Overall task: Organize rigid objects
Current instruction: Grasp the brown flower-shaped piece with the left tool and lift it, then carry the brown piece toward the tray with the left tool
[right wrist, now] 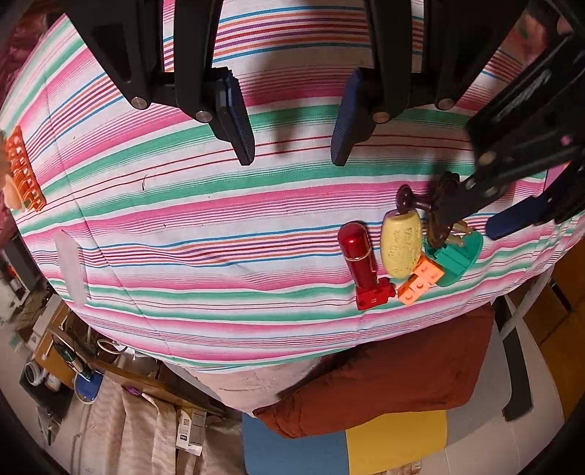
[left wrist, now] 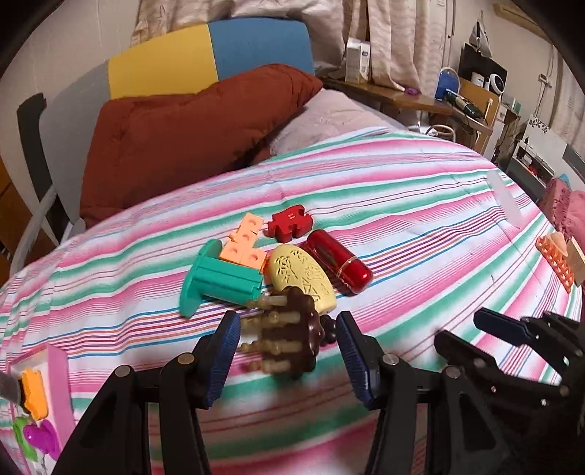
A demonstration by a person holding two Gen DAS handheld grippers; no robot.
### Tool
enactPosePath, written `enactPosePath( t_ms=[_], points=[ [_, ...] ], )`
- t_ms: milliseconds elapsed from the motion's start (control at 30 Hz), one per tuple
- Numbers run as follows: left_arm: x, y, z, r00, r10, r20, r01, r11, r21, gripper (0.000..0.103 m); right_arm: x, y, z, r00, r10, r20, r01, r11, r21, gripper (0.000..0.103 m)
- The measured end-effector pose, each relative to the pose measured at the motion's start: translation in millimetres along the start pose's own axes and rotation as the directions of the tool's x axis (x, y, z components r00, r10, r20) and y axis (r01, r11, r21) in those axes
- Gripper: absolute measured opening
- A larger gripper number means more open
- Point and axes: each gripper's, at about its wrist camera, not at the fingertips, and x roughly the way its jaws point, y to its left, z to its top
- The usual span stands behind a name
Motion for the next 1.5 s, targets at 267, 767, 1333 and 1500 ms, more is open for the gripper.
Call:
enactPosePath(
  t_ms=[267, 767, 1333, 1500],
  points=[
    [6.3, 47.3, -10.9, 0.991, -0.129, -0.026, 0.121, 0.972, -0.202, 0.036, 1.9, 0.4, -1.4, 1.000, 0.002, -0.004, -0.002, 1.000, -0.001, 0.044],
    [-9.7, 149.8, -52.7, 0.993, -0.115, 0.012, 0.105, 0.854, -0.510, 0.040, 6.1, 6.4, -5.4, 1.000, -0.010, -0.016, 0.009, 1.000, -0.027, 0.044],
    [-62.6, 115.4, -46.8, 0.977, 0.172, 0.127, -0.143, 0.967, -0.209, 0.056, 5.3, 10.4, -6.5, 1.000, -0.004, -0.018, 0.003, 1.000, -0.030, 0.044],
    [-40.8, 59.8, -43.5, 0.952, 0.270, 0.143, -0.290, 0.946, 0.145, 0.056, 4.3, 10.9, -6.4, 1.000, -0.002, -0.016, 0.001, 1.000, -0.030, 0.044]
  ],
)
